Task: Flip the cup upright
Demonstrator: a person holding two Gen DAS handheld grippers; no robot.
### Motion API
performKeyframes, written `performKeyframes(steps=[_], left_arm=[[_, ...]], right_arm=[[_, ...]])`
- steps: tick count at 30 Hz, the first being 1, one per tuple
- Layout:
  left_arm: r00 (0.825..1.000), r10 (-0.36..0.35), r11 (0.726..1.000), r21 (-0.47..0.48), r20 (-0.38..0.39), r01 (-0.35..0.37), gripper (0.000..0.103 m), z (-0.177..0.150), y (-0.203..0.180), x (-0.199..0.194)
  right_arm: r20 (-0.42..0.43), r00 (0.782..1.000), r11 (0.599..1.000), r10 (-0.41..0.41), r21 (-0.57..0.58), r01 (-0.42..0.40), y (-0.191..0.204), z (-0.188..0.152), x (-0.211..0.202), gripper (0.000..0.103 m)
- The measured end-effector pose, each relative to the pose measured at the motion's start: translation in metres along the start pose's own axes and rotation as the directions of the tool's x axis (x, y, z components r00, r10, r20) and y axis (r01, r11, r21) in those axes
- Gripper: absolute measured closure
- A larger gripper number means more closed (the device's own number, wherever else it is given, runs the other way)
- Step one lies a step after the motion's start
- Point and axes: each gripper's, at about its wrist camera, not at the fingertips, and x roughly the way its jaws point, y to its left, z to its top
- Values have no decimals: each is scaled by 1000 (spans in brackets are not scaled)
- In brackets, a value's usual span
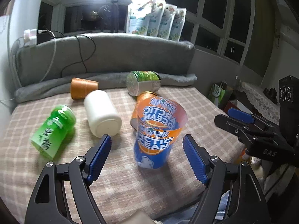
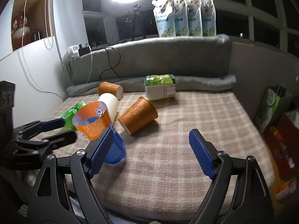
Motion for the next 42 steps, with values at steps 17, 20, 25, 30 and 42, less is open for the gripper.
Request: performKeyframes(steps=[17,20,25,30,42], left_arm=[[929,199,980,-75,312,-185,20,7,20,-79],[927,208,978,-89,311,-190,20,7,23,-81],[926,214,977,-96,312,-193,20,3,23,-83],[923,216,976,-80,318,-201,19,1,20,-84],[924,220,975,-99,312,-198,19,2,22,-83]], right_arm=[[164,976,989,-141,-26,147,7,10,-26,1],[176,973,988,-147,-30,155,8,9,-29,0],[175,974,988,-142,-33,150,10,9,-32,0],[175,975,989,-136,-38,145,13,10,-32,0],[167,978,990,-126,-48,136,19,11,-26,0]])
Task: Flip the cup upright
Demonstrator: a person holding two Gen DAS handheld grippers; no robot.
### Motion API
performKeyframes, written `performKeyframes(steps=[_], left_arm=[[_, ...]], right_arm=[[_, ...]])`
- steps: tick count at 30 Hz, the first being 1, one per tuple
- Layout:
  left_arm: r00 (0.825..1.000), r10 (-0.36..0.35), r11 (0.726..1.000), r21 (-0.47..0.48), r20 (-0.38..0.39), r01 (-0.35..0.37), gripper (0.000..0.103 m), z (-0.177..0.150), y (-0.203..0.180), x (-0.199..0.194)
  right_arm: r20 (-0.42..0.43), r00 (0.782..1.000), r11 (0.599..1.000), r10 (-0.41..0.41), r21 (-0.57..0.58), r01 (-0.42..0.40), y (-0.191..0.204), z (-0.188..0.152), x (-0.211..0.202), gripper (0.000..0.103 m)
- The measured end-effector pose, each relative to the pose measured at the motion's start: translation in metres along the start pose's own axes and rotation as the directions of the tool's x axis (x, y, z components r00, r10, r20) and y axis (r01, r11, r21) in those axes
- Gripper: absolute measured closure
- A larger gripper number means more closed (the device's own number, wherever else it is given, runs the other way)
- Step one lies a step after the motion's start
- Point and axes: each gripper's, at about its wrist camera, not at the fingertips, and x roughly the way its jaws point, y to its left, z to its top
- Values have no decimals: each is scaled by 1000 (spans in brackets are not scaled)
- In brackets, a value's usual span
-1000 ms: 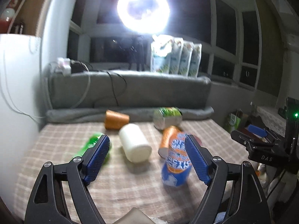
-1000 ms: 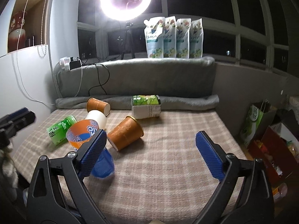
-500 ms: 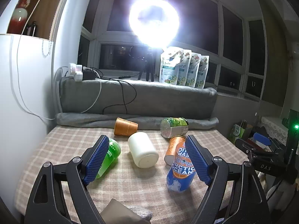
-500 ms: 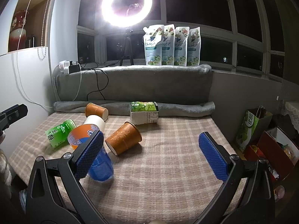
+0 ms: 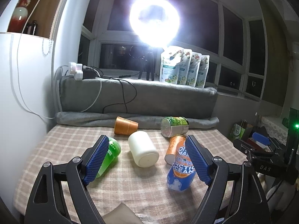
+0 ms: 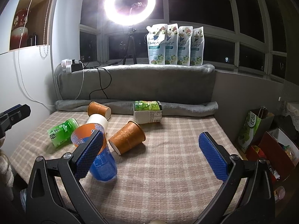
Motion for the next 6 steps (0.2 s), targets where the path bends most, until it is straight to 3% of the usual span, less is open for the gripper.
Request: performKeyframes(steps=[6], left_arm=[[1000,8,1000,24,9,-9,19,0,0,0]], right_arm=[[-13,1000,1000,14,0,-14,2,-5,5,0]])
